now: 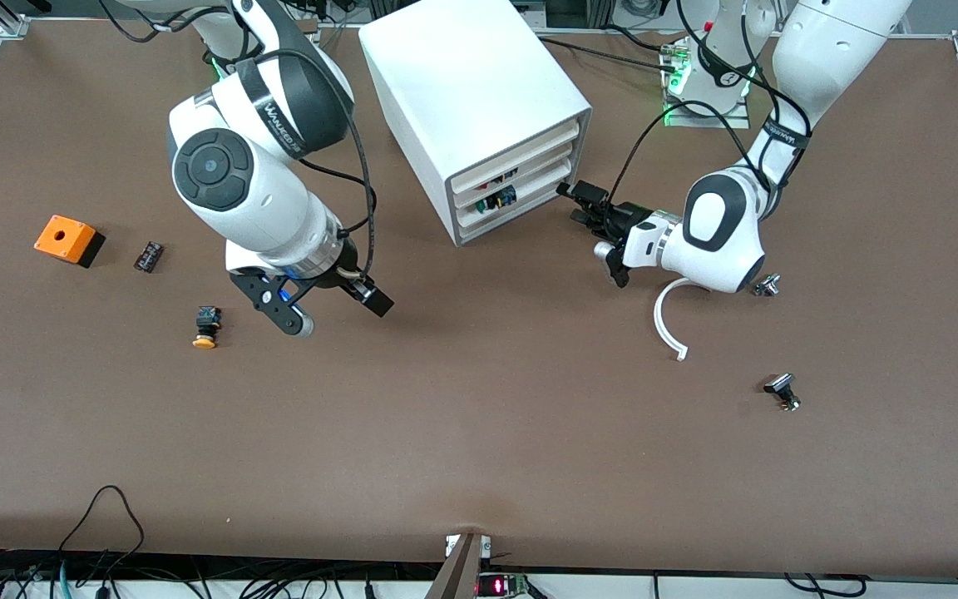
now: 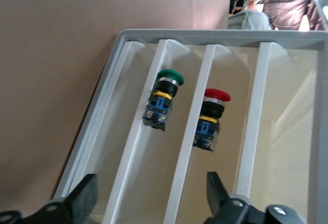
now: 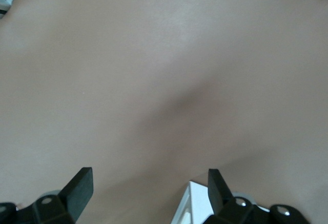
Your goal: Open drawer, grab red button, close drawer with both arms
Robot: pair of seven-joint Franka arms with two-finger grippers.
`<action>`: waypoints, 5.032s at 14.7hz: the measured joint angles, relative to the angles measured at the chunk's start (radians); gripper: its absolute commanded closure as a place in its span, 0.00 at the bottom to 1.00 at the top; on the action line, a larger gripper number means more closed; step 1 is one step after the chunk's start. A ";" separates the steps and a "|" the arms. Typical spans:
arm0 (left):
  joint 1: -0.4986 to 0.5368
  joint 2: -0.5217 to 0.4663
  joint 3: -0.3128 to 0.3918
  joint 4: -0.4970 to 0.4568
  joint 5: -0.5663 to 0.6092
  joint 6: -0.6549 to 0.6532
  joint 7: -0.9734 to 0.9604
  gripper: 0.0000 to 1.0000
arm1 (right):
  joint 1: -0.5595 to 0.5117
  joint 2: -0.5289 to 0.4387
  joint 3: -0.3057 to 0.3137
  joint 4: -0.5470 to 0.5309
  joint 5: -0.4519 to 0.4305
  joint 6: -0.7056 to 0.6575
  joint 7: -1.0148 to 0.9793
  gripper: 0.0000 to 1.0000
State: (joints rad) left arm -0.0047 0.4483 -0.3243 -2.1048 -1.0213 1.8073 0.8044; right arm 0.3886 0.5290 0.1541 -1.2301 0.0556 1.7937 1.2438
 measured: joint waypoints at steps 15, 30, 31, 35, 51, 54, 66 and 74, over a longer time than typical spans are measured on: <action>-0.009 -0.015 -0.094 -0.171 -0.209 0.059 0.131 0.58 | 0.035 0.056 0.000 0.091 0.012 0.035 0.136 0.01; 0.006 -0.006 -0.066 -0.131 -0.206 0.058 0.149 1.00 | 0.043 0.057 0.000 0.124 0.038 0.047 0.199 0.01; 0.008 0.003 -0.052 -0.115 -0.204 0.059 0.149 1.00 | 0.052 0.057 0.001 0.133 0.039 0.049 0.213 0.01; 0.018 0.033 -0.013 -0.060 -0.196 0.054 0.148 1.00 | 0.112 0.068 0.001 0.143 0.039 0.090 0.301 0.01; 0.075 0.059 0.041 0.193 -0.010 0.012 -0.150 0.00 | 0.400 0.262 -0.002 0.147 -0.074 0.177 0.477 0.01; 0.109 0.058 0.042 0.295 0.105 -0.096 -0.343 0.00 | 0.421 0.280 -0.002 0.137 -0.074 0.176 0.486 0.01; 0.106 0.054 0.034 0.605 0.545 -0.310 -0.866 0.00 | 0.447 0.276 -0.013 0.107 -0.076 0.169 0.492 0.95; 0.102 0.034 0.030 0.631 0.693 -0.347 -0.953 0.00 | 0.413 0.207 -0.021 0.113 -0.076 0.127 0.484 1.00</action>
State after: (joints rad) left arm 0.0978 0.4821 -0.2947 -1.4737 -0.3282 1.4598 -0.1485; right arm 0.8013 0.7358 0.1334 -1.1173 -0.0204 1.9203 1.7273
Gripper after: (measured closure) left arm 0.000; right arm 0.586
